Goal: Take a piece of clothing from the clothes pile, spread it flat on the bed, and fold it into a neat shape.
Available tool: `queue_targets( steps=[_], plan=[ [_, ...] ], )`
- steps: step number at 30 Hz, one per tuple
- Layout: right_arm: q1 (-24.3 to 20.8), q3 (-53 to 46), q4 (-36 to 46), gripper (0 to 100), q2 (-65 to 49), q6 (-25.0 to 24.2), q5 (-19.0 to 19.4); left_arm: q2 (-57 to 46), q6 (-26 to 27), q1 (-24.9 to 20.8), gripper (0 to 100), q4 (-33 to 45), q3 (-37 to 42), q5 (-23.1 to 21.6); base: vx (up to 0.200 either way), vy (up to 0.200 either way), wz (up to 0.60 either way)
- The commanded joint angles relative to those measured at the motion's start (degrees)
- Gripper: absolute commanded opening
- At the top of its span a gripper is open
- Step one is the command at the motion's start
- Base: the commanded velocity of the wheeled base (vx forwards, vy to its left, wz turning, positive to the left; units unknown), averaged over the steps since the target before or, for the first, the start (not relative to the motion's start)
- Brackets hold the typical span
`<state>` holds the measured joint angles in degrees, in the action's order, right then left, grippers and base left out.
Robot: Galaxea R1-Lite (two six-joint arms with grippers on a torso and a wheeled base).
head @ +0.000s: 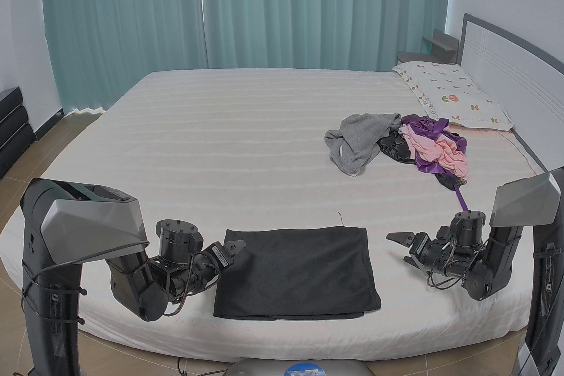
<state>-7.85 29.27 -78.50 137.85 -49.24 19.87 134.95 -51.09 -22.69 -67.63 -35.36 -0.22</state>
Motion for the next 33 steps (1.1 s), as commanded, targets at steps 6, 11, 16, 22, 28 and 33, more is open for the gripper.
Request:
queue_targets(
  steps=[6,11,16,22,28,33],
  plan=[
    [-0.06,0.09,0.01,100,0.14,0.02,-0.01,2.95,1.7,-0.52,100,0.05,-2.08,0.92,0.0,0.0,0.0],
    [-0.06,0.09,0.01,100,0.14,0.02,-0.01,3.13,1.7,-0.78,100,0.31,-2.6,0.92,0.0,0.0,0.0],
    [-0.06,0.0,0.01,100,0.14,0.02,-0.01,3.13,1.7,-0.87,100,0.31,-2.69,0.92,0.0,0.0,0.0],
    [-0.06,0.0,0.01,100,0.14,0.02,-0.01,3.13,1.7,-0.96,100,0.57,-2.87,0.92,0.0,0.0,0.0],
    [-0.06,0.0,0.01,100,0.14,0.02,0.08,3.13,1.61,-0.96,0,0.22,-2.78,0.92,0.0,0.0,0.0],
    [-0.06,0.0,0.01,100,0.14,0.02,-0.01,3.13,1.61,-0.96,0,0.13,-2.78,1.63,0.0,0.0,0.0]
  ],
)
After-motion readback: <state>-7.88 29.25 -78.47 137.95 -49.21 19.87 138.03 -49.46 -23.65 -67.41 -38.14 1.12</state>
